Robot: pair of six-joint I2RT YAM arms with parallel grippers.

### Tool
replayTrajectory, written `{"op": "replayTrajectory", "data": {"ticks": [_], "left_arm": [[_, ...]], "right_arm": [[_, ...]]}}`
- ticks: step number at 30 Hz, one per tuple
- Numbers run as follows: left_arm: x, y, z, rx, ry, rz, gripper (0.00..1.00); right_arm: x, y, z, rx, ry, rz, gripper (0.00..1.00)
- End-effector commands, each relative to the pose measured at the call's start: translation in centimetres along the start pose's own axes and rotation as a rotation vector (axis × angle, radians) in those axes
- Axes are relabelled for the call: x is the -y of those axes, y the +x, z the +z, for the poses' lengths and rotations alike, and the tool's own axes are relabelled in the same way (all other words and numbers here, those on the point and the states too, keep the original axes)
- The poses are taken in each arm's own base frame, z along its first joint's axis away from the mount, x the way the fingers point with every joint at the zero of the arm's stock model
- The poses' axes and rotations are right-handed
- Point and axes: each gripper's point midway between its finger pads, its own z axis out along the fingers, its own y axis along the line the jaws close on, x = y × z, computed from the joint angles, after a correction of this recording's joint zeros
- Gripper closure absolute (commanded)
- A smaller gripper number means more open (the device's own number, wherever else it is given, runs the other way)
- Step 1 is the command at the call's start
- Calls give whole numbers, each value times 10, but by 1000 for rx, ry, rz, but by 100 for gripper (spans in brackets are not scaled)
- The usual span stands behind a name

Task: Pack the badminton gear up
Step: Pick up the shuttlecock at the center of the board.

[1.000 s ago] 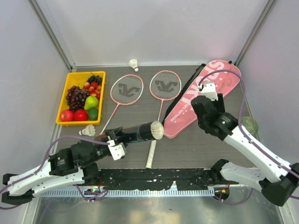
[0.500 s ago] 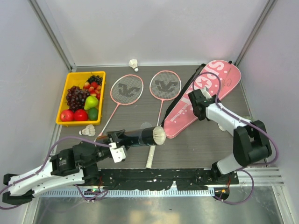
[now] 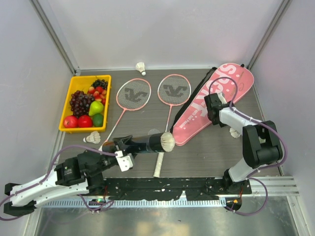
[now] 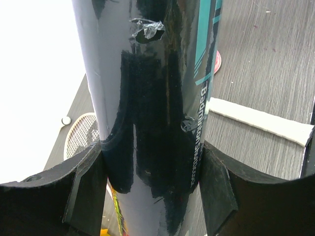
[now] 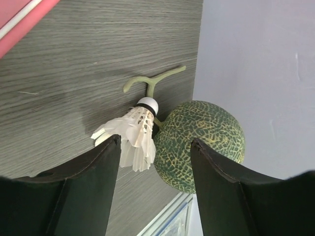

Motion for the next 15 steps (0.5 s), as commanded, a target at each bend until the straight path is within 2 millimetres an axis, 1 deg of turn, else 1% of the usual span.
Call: {"op": "replayTrajectory", "data": {"ticks": [1,5,8,11,15], "left_arm": [[-22,-28,-4,102,-81,-10,100],[-21,-25,-4,80,-73,-10,100],[-18,-24,-3,65,-51,-13,100],[-12,-31,-3,104,-16,-16,100],[-8,-38,-4,145,7,-34,100]], "right_arm": [[-9,-3,9,-5,10,-23,37],[-10,-1,10,-12,10,-37,38],[-14,6,12,-26,3,-68,39],[-18,9,15,-32,-4,-89,42],[-15,14,16,-41,20,-115,46]]}}
